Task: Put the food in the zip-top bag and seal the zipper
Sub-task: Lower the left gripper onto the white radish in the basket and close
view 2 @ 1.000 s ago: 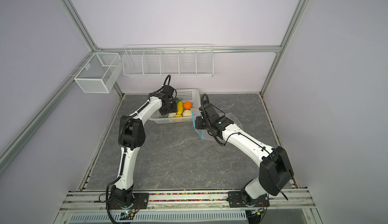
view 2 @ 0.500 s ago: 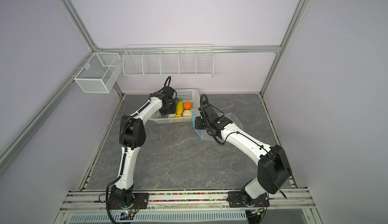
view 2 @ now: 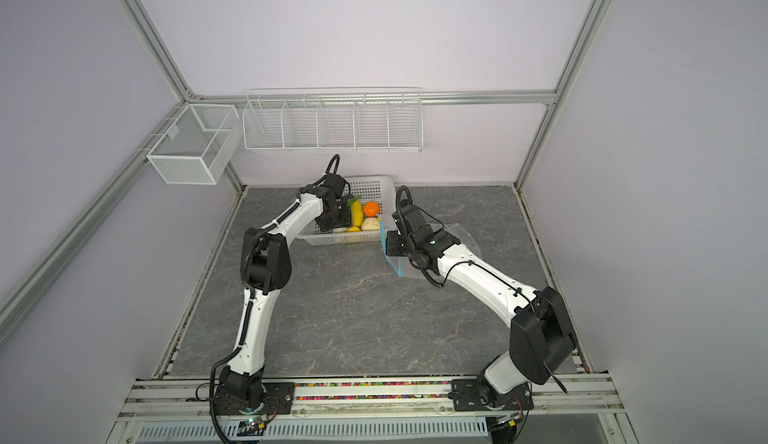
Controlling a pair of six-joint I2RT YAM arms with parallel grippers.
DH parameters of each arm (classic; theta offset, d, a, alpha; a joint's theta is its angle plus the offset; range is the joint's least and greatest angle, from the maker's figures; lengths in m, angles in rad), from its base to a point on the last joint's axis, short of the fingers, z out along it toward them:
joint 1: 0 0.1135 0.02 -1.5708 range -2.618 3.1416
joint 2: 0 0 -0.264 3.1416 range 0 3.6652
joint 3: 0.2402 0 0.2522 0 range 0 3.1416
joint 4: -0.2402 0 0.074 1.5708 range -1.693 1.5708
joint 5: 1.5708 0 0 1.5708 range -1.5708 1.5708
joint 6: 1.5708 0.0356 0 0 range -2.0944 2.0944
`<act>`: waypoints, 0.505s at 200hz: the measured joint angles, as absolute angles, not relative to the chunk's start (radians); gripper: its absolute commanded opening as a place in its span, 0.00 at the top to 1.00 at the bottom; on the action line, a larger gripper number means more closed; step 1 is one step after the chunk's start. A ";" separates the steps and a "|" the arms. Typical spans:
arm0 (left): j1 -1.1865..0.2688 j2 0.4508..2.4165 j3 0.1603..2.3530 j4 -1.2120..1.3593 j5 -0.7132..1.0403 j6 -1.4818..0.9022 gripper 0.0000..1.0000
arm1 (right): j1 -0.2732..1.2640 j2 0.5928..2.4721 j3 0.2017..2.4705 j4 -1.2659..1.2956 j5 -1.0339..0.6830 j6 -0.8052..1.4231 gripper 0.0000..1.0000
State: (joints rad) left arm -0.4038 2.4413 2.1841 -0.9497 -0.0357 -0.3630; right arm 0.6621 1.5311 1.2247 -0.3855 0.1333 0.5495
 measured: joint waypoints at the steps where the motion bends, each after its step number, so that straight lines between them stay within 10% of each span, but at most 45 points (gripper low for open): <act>1: -0.404 2.442 2.185 -0.950 -0.035 -0.363 0.33 | 0.662 1.531 1.225 -0.386 0.134 0.550 0.94; 101: -0.398 2.456 2.209 -0.940 -0.021 -0.364 0.49 | 0.662 1.531 1.225 -0.386 0.133 0.550 0.94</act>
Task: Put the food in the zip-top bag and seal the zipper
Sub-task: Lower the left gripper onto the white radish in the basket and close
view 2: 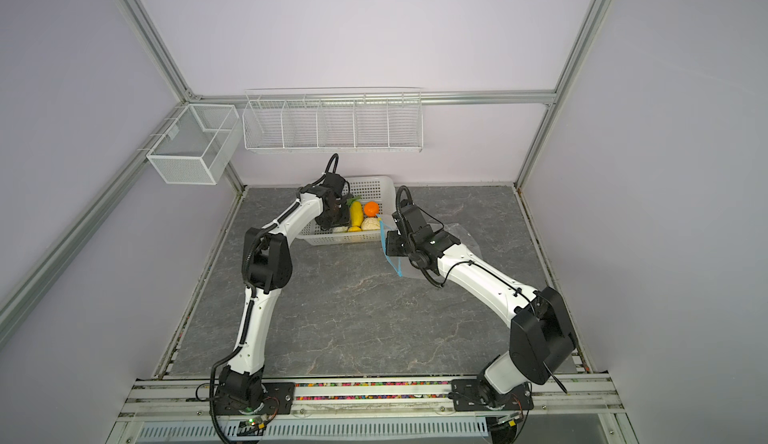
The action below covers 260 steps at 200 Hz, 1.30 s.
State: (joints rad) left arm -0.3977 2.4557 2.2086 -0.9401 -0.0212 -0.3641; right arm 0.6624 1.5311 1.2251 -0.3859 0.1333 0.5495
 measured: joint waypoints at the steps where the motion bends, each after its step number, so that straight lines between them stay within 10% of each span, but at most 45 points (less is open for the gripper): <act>1: -0.398 2.456 2.209 -0.940 -0.021 -0.364 0.49 | 0.662 1.531 1.225 -0.386 0.134 0.550 0.94; 176: -0.397 2.456 2.209 -0.932 -0.022 -0.339 0.24 | 0.663 1.531 1.225 -0.384 0.133 0.550 0.94; 260: -0.398 2.456 2.204 -0.921 -0.037 -0.321 0.41 | 0.663 1.542 1.225 -0.383 0.130 0.550 0.94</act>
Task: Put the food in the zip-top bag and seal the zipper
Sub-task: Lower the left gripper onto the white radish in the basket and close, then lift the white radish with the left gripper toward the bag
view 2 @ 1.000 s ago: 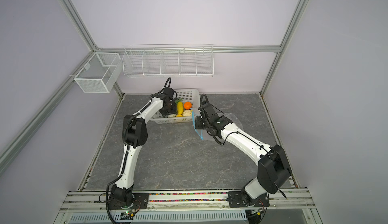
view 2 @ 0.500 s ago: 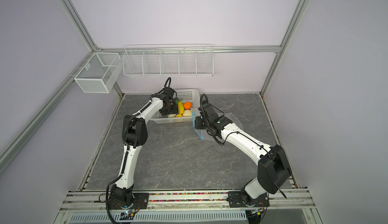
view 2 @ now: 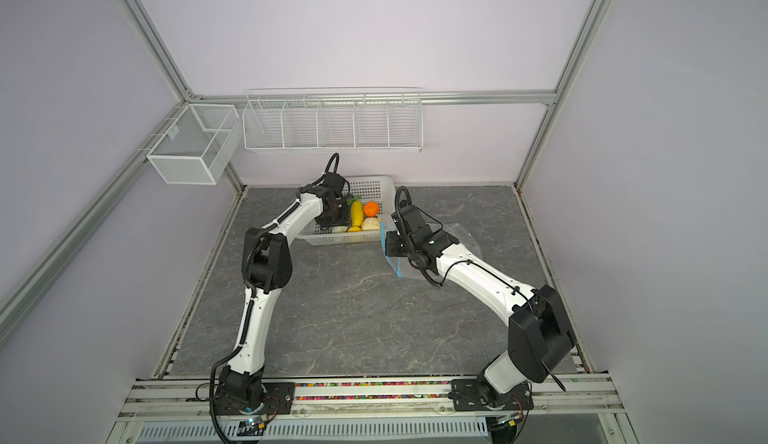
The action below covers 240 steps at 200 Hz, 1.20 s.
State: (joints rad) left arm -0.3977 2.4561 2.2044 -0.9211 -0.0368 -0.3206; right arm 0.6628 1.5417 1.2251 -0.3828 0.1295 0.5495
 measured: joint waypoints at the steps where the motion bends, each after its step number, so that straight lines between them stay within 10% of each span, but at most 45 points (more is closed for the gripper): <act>1: -0.398 2.456 2.204 -0.921 -0.037 -0.320 0.41 | 0.663 1.542 1.225 -0.383 0.130 0.550 0.94; 240: -0.386 2.162 1.864 -0.756 -0.028 -0.375 0.55 | 0.678 1.561 1.261 -0.382 0.130 0.550 0.94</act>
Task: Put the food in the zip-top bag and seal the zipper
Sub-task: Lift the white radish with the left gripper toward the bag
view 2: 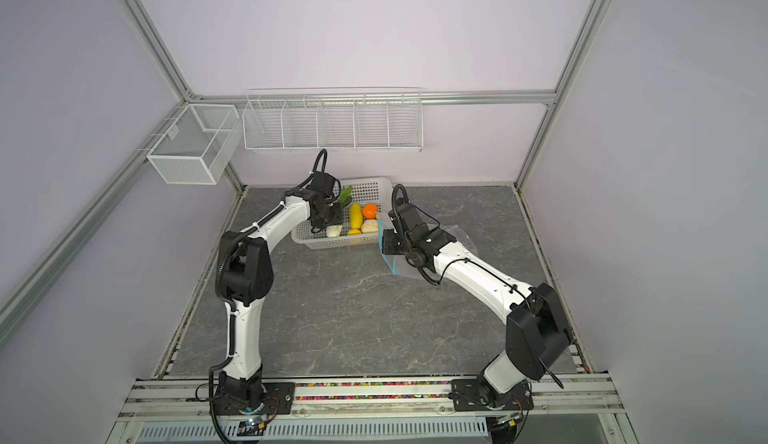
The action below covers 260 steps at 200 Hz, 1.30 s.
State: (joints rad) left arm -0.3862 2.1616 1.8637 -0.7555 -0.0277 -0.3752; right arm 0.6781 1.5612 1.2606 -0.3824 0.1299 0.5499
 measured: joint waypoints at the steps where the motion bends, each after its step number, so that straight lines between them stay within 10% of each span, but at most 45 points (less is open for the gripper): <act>1: -0.386 2.159 1.861 -0.755 -0.027 -0.376 0.54 | 0.678 1.561 1.261 -0.382 0.130 0.550 0.94; 162: -0.410 1.647 1.316 -0.316 0.113 -0.625 0.61 | 0.684 1.561 1.263 -0.376 0.130 0.570 0.94; 260: -0.690 1.388 1.033 0.120 -0.265 -0.791 0.77 | 0.683 1.562 1.280 -0.375 0.131 0.712 0.94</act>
State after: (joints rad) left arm -0.6899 1.3876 1.0332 0.1204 -0.2649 -0.7910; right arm 0.6834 1.5616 1.2800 -0.3748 0.1314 0.7116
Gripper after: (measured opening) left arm 0.422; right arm 0.063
